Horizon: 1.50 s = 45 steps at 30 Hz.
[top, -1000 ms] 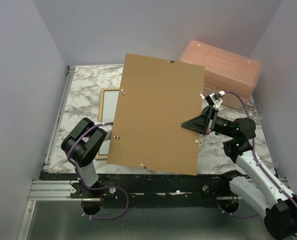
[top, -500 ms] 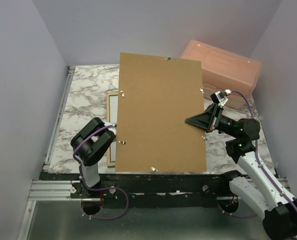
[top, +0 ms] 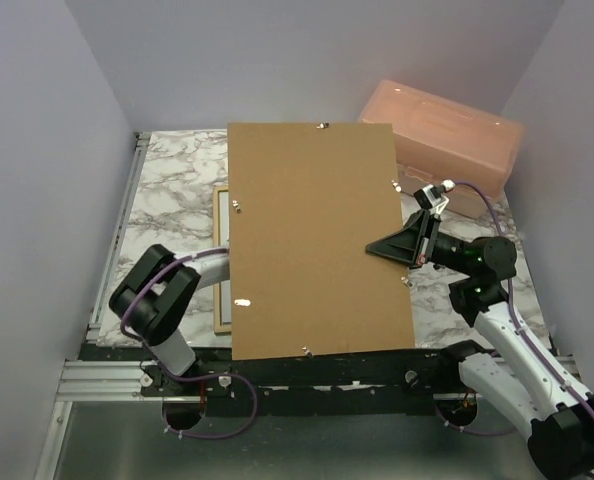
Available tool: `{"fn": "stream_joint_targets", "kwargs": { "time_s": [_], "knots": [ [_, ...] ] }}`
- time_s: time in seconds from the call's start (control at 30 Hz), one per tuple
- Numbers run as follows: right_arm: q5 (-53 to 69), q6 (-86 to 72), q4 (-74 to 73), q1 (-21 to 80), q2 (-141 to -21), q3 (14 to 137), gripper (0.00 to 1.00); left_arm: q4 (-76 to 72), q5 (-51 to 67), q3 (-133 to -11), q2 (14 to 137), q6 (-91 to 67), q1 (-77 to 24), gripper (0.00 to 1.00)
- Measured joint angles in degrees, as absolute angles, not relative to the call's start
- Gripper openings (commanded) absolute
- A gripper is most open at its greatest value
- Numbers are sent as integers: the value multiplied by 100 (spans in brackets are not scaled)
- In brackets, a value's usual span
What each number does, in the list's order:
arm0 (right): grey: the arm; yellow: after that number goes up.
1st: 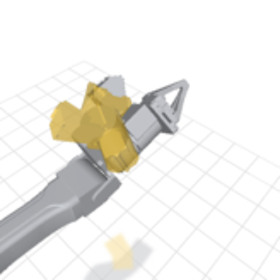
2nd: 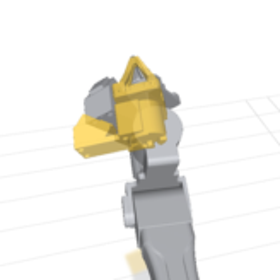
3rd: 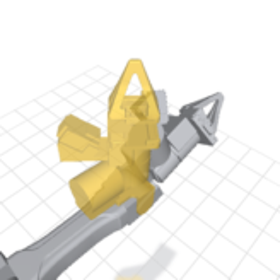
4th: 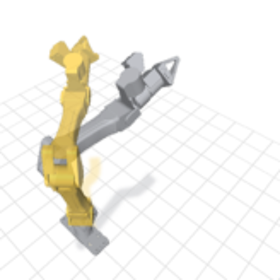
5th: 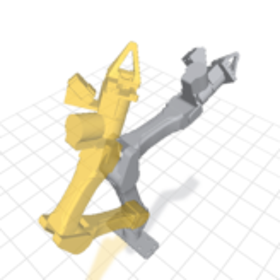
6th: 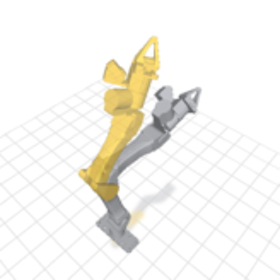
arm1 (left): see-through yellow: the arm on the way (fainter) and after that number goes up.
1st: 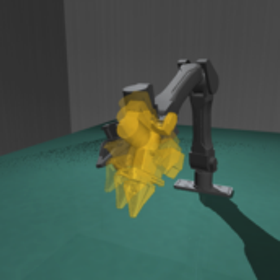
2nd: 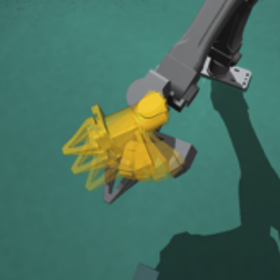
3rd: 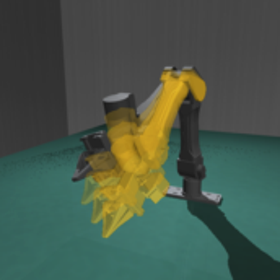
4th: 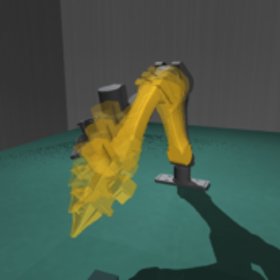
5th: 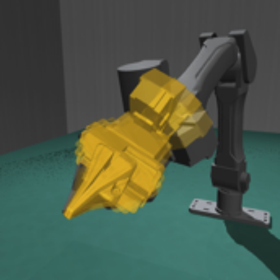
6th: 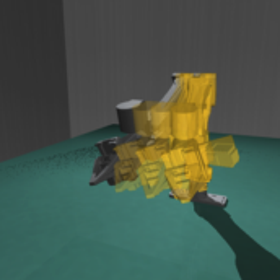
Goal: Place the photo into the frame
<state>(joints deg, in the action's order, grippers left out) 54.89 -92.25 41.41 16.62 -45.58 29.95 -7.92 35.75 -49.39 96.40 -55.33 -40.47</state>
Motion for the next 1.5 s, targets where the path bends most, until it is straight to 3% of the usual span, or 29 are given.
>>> {"fn": "stream_joint_targets", "kwargs": {
  "time_s": [0.37, 0.5, 0.8, 1.03, 1.27, 1.5],
  "knots": [
    [5522, -9129, 4064, 1678, -4622, 2980, 0, -875, 3900, -3629, 7671, -5262, -1538, 79],
    [5522, -9048, 4062, 1678, -4633, 2816, 0, 458, 3063, -3592, 6997, -4591, -692, 79],
    [5520, -8840, 3999, 1656, -4862, 2373, 0, 2416, 1079, -4182, 6882, -3677, -342, 77],
    [5524, -8694, 3957, 1455, -4862, 2143, 0, 2729, 718, -4272, 7961, -3422, -305, 55],
    [5621, -8580, 3747, 1179, -4864, 2023, 0, 2652, 755, -4274, 8208, -3238, -362, 28],
    [5848, -8315, 3642, 930, -4991, 2023, 0, 2759, 679, -4407, 8305, -2998, -965, 15]
  ]
}}
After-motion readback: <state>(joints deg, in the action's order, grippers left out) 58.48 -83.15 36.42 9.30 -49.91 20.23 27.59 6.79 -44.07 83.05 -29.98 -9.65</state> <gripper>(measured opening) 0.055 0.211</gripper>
